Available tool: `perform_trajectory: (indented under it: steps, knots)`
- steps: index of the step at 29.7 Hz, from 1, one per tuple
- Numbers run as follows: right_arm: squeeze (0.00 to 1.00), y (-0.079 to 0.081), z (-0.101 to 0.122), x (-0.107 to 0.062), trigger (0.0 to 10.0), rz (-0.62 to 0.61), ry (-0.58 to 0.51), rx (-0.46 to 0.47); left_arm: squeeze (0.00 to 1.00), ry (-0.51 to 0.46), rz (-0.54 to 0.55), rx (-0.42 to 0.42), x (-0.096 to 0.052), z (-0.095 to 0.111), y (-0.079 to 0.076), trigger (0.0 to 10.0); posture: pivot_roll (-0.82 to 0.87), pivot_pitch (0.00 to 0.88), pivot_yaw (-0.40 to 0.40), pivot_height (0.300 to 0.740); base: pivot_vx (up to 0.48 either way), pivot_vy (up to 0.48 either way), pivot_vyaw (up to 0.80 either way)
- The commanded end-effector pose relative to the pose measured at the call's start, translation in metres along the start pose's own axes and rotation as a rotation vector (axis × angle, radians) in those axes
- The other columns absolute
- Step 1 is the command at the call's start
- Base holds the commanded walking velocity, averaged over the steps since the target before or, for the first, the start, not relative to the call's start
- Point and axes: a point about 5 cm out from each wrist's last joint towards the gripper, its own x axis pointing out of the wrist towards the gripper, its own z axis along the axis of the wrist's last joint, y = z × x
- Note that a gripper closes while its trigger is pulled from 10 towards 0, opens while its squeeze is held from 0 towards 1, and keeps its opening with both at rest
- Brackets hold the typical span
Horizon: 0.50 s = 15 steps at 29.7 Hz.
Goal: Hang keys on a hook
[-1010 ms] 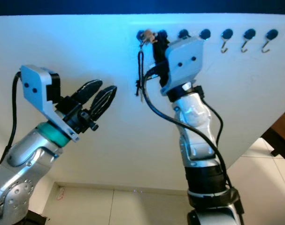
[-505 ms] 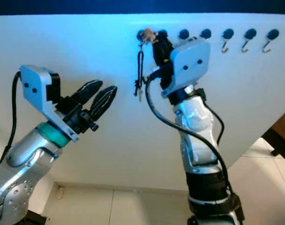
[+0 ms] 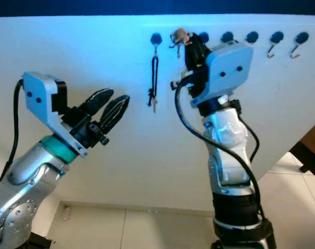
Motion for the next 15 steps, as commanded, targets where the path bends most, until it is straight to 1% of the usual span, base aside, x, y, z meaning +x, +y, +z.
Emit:
perform_trajectory:
  steps: [1, 4, 15]
  knots:
    - [0.0, 0.0, 0.005, 0.003, 10.0, -0.01, -0.025, 0.013, 0.0, 0.013, -0.004, 0.001, -0.001, -0.002, -0.001, 10.0, -0.1, 0.043, 0.119, 0.74, 0.0, 0.0, 0.0]
    - [0.0, -0.004, 0.016, 0.009, 10.0, -0.033, -0.069, 0.02, 0.0, 0.016, -0.004, 0.001, -0.002, -0.002, -0.001, 10.0, -0.1, 0.043, 0.119, 0.74, 0.0, 0.0, 0.0]
    - [0.0, -0.004, 0.024, 0.014, 10.0, -0.028, -0.099, 0.034, 0.0, 0.017, -0.006, -0.001, -0.002, -0.002, -0.002, 10.0, -0.1, 0.045, 0.123, 0.74, 0.0, 0.0, 0.0]
